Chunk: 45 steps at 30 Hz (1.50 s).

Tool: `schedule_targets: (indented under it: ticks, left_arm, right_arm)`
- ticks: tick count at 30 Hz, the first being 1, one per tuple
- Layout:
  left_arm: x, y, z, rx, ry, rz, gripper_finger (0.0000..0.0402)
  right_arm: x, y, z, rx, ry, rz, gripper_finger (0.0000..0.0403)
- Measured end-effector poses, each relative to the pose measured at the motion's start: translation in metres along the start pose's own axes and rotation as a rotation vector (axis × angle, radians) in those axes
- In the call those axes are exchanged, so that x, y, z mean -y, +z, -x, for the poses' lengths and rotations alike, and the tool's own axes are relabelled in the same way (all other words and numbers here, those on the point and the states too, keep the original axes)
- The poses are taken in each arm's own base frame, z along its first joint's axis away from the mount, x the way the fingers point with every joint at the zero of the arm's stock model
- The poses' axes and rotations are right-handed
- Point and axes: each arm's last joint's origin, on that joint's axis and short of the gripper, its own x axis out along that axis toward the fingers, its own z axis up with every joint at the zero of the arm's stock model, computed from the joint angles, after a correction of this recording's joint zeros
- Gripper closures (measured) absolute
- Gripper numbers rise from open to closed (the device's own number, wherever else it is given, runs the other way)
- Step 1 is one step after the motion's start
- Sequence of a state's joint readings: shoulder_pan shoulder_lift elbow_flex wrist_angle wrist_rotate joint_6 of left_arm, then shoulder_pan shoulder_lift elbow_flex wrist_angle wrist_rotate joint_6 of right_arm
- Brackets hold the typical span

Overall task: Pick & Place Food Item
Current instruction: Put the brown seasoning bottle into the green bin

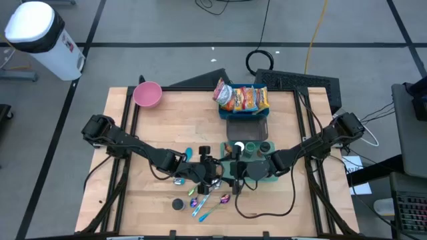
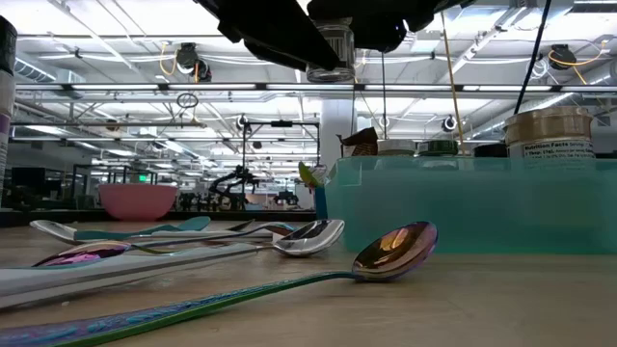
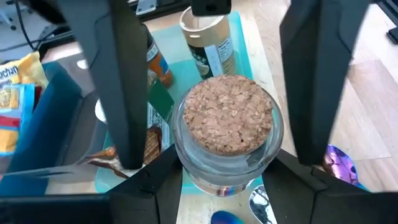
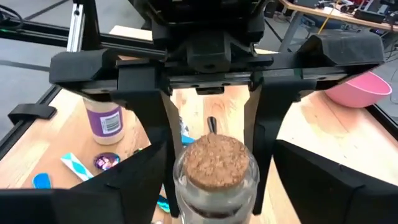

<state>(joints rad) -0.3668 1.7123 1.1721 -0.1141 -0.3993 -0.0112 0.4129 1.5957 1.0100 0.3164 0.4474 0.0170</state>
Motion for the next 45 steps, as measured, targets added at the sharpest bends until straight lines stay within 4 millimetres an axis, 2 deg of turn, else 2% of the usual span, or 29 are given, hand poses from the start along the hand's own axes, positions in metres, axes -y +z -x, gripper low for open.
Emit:
schedule_targets:
  ticks: [9, 11, 13, 16, 20, 23, 32, 34, 38, 45]
  left_arm:
    - [0.000, 0.000, 0.000, 0.003, 0.004, 0.019, 0.0214]
    - [0.000, 0.001, 0.000, 0.006, 0.003, 0.022, 0.0212]
    - [0.000, 0.001, 0.000, 0.007, -0.006, 0.037, 0.0184]
    - [0.000, 0.002, 0.002, 0.012, -0.042, 0.053, 0.0118]
    - [-0.004, 0.004, 0.020, -0.020, -0.089, -0.008, 0.0044]
    - [-0.007, 0.008, 0.029, -0.005, -0.095, 0.007, 0.0011]
    - [-0.013, 0.010, 0.028, -0.001, -0.079, 0.044, 0.0046]
    - [-0.015, 0.009, 0.027, -0.005, -0.073, 0.052, 0.0052]
    - [-0.017, 0.009, 0.026, -0.007, -0.068, 0.057, 0.0059]
    - [-0.018, 0.009, 0.026, -0.009, -0.064, 0.061, 0.0054]
  right_arm:
    - [-0.001, 0.000, 0.003, -0.015, 0.006, 0.013, 0.0229]
    - [-0.001, 0.000, 0.003, -0.014, 0.005, 0.011, 0.0240]
    - [0.000, 0.002, 0.005, -0.013, 0.009, 0.010, 0.0240]
    - [0.004, 0.007, 0.013, -0.021, 0.008, 0.010, 0.0240]
    - [0.009, 0.014, 0.038, -0.083, 0.014, -0.017, 0.0240]
    - [0.009, 0.002, 0.055, -0.135, -0.014, -0.053, 0.0240]
    - [0.009, -0.060, 0.079, -0.241, -0.004, -0.230, 0.0240]
    - [0.007, -0.069, 0.084, -0.252, 0.008, -0.254, 0.0240]
    - [0.006, -0.081, 0.093, -0.267, 0.014, -0.284, 0.0240]
    - [0.010, -0.086, 0.105, -0.272, -0.012, -0.275, 0.0240]
